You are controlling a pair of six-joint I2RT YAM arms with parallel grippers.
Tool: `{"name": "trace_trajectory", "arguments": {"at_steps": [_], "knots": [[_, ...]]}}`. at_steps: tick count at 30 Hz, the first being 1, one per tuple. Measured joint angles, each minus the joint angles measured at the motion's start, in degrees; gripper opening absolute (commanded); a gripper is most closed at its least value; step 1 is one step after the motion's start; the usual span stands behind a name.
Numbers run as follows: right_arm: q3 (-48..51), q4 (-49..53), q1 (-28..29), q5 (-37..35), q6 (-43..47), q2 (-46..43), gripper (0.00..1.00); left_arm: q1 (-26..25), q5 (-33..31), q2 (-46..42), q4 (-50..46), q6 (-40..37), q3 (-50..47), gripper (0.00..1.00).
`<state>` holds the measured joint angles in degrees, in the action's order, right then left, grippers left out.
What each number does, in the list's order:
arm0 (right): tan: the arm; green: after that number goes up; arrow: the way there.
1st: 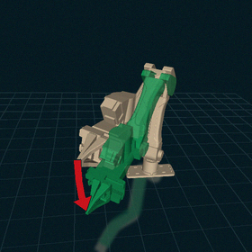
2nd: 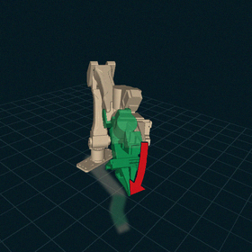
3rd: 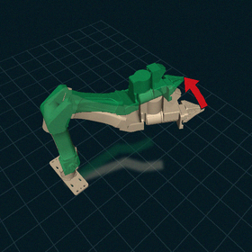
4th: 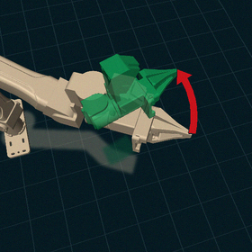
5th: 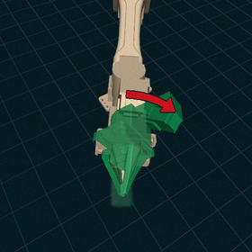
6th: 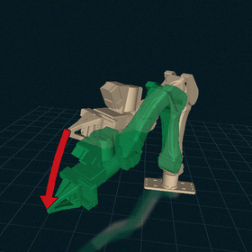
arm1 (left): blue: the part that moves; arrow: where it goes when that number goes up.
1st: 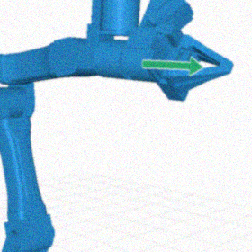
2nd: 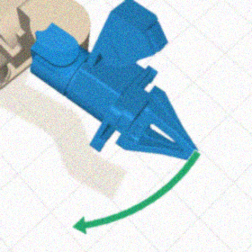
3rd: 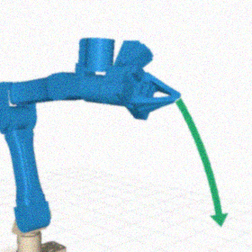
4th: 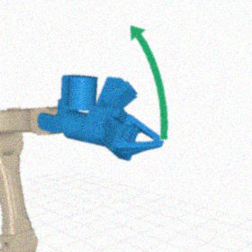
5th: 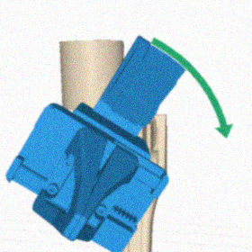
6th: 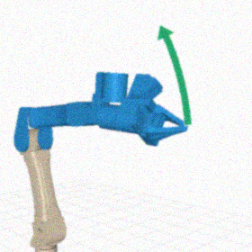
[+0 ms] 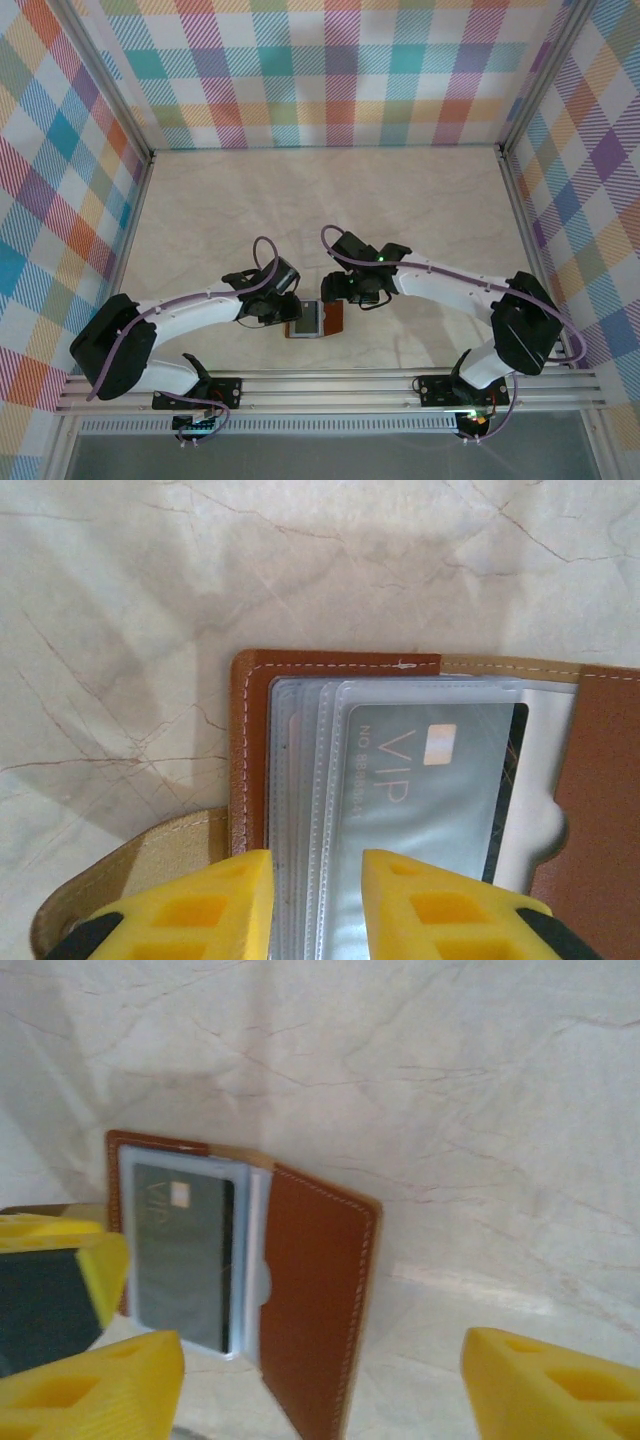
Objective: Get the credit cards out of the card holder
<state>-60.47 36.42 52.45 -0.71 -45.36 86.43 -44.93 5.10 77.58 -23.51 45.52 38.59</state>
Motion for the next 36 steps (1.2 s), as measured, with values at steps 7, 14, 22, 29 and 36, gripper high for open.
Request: {"name": "trace_trajectory", "arguments": {"at_steps": [7, 14, 22, 29, 36], "knots": [[2.51, -7.58, -0.35, 8.79, -2.62, 0.35, 0.47, 0.90, 2.12, -0.09, 1.40, 0.11, -0.90, 0.25], [5.86, -16.50, -0.37, 15.63, -6.12, 5.20, 0.42, 1.03, 3.04, 1.01, 2.86, 0.07, -0.90, 0.23], [10.60, -23.45, -2.19, 18.29, -7.61, 8.46, 0.34, 1.27, 2.75, 2.69, 2.91, -0.35, -0.83, 0.21], [13.57, -28.92, -3.76, 20.79, -7.78, 9.79, 0.27, 1.27, 2.80, 2.95, 3.08, -0.39, -0.83, 0.21], [13.94, -33.51, -4.02, 22.64, -7.80, 11.26, 0.24, 1.27, 2.82, 3.23, 3.13, -0.57, -0.68, 0.20]]}}
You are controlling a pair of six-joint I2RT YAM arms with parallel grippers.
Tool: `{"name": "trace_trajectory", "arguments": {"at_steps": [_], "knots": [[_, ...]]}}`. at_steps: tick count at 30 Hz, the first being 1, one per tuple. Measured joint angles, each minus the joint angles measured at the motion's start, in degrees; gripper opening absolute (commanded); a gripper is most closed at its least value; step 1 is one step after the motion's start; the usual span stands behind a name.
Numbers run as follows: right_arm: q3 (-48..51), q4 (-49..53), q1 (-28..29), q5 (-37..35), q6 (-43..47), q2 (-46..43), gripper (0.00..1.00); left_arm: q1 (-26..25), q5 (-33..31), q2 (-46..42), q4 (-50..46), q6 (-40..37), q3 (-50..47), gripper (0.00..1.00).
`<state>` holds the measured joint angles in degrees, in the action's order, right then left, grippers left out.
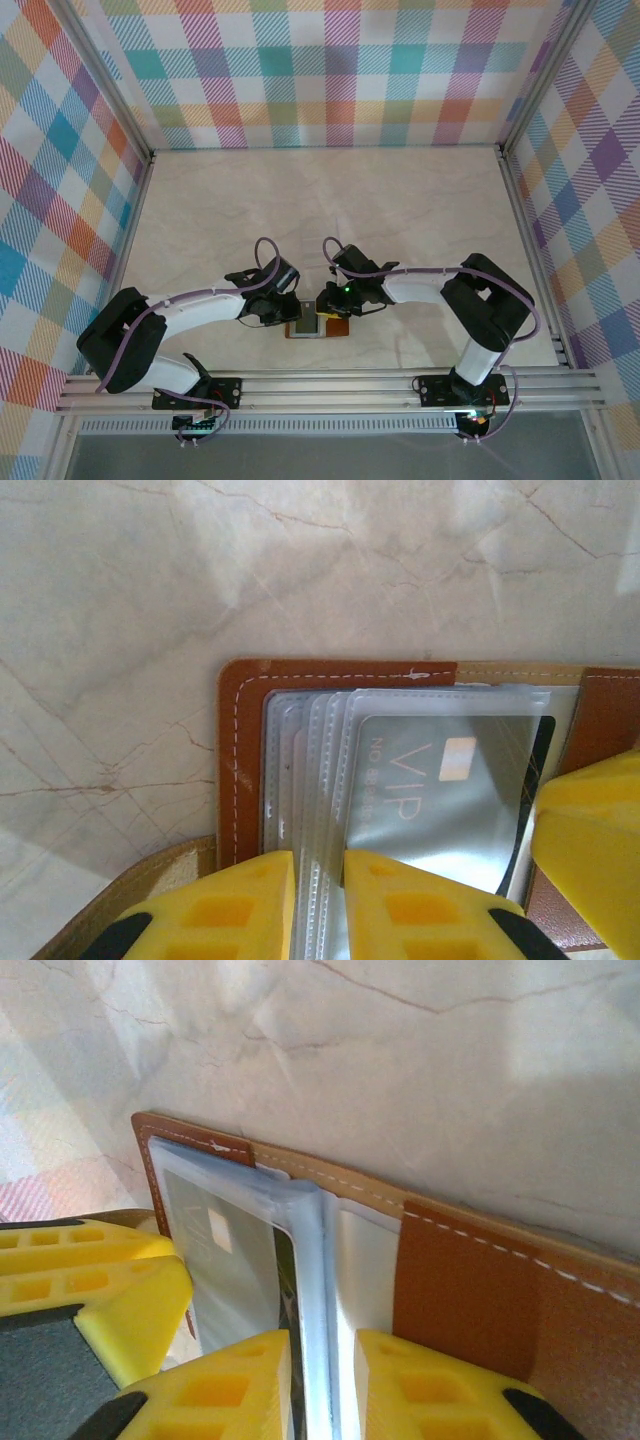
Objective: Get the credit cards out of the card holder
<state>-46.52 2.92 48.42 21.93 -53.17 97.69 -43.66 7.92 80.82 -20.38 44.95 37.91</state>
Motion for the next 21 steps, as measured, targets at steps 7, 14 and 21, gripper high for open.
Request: {"name": "trace_trajectory", "arguments": {"at_steps": [7, 14, 21], "knots": [[0.13, -1.60, 0.00, 0.70, 0.02, 0.57, 0.20, 0.00, 0.02, 0.42, 0.07, -0.24, 0.28, 0.20], [0.35, -2.54, 0.00, 0.96, 0.02, 0.87, 0.14, 0.07, 0.07, 0.42, 0.04, -0.44, 0.31, 0.20], [0.37, -2.49, 0.00, 1.09, 0.02, 0.87, 0.10, 0.09, 0.00, 0.39, 0.00, -0.46, 0.31, 0.20]]}}
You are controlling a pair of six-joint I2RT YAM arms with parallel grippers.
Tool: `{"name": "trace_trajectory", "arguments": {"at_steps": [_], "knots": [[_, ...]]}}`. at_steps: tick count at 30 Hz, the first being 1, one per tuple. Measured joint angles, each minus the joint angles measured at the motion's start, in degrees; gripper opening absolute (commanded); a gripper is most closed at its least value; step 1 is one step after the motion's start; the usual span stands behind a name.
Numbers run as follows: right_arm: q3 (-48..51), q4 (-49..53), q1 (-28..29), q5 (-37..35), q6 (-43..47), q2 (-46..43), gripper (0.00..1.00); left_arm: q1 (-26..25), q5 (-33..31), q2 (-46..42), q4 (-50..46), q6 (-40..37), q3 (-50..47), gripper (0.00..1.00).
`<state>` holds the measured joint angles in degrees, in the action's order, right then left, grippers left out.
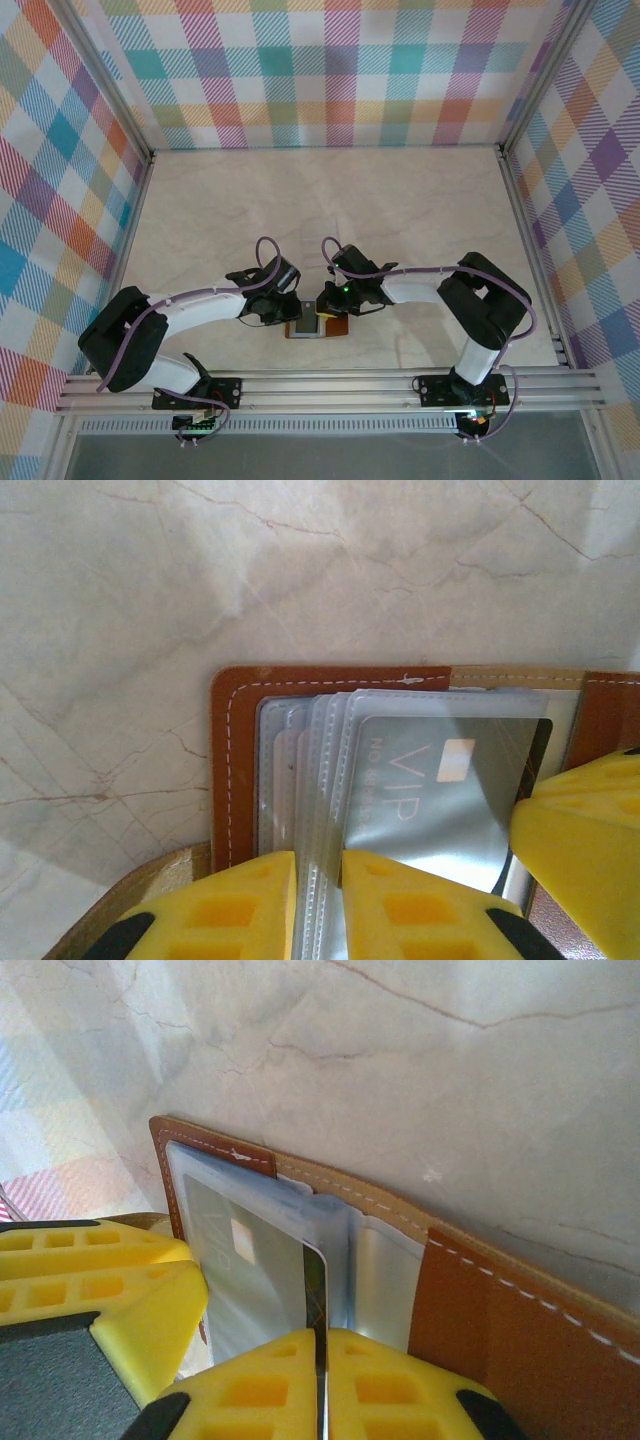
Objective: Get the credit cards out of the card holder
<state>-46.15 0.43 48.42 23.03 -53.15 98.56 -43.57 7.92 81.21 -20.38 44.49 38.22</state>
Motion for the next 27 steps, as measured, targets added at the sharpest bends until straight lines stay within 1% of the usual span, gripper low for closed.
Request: {"name": "trace_trajectory", "arguments": {"at_steps": [18, 20, 23, 27], "knots": [[1.49, 1.57, -1.22, -0.94, 1.09, -2.40, 0.06, 0.00, -0.24, 0.00, -0.28, -0.39, 0.09, 0.19], [1.51, 1.81, -1.22, -1.09, 1.11, -2.54, 0.09, 0.00, -0.24, 0.00, -0.28, -0.39, 0.09, 0.20], [1.57, 1.81, -1.22, -1.07, 1.27, -2.62, 0.17, 0.00, -0.24, 0.00, -0.28, -0.39, 0.09, 0.20], [1.60, 1.66, -1.22, -0.76, 1.29, -2.62, 0.21, 0.00, -0.24, 0.00, -0.28, -0.39, 0.09, 0.20]]}}
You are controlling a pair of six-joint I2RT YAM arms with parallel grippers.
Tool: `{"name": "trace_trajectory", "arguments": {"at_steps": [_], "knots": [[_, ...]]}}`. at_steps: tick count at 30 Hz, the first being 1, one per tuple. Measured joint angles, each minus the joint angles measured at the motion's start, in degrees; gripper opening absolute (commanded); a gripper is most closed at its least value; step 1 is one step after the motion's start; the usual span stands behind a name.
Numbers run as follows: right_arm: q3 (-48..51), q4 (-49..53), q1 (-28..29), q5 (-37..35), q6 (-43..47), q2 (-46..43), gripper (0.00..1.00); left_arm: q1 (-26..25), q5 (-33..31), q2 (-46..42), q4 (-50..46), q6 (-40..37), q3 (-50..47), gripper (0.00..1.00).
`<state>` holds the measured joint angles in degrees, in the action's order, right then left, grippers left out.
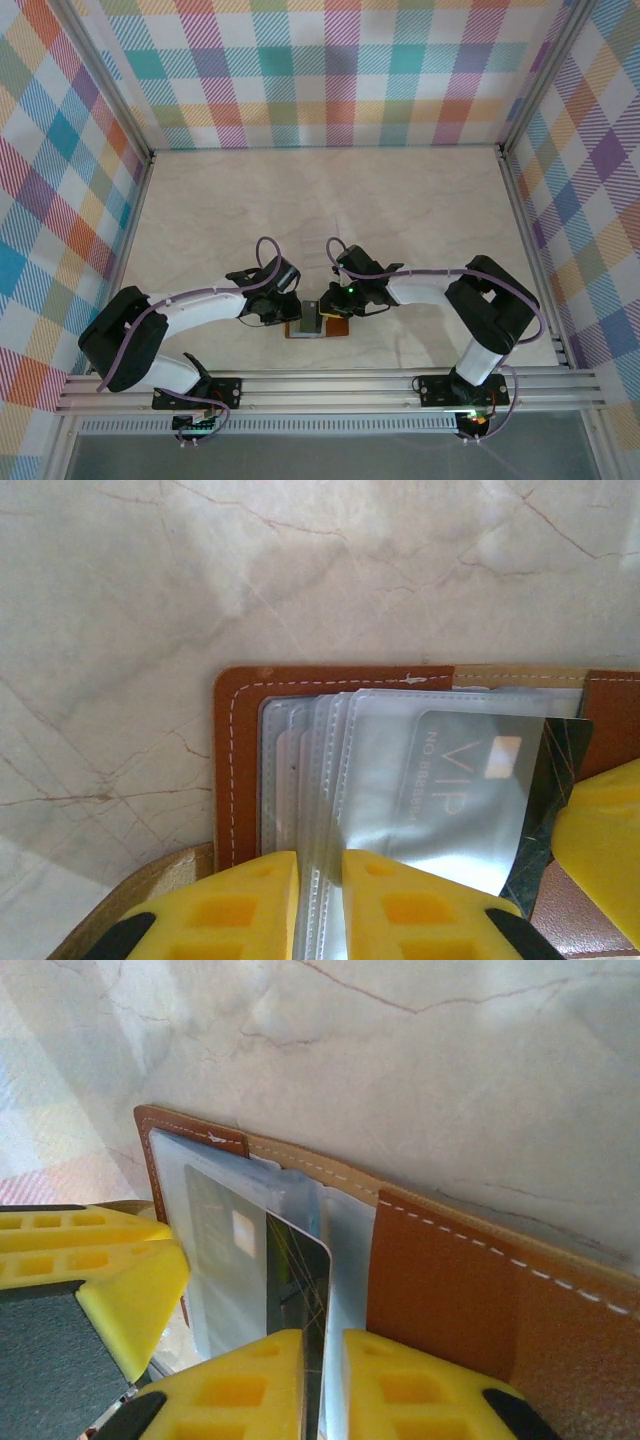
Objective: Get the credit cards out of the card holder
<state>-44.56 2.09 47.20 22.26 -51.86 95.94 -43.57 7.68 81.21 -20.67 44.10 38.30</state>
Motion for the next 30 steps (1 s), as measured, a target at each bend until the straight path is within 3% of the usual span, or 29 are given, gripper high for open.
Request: {"name": "trace_trajectory", "arguments": {"at_steps": [18, 30], "knots": [[1.53, -5.97, -0.04, 4.48, -1.55, 2.45, 0.19, 0.00, 0.02, 0.07, 0.02, 0.00, 0.00, 0.20], [1.95, -8.28, -0.04, 5.42, -2.36, 2.91, 0.13, 0.00, 0.00, 0.07, 0.02, 0.00, 0.00, 0.20]]}}
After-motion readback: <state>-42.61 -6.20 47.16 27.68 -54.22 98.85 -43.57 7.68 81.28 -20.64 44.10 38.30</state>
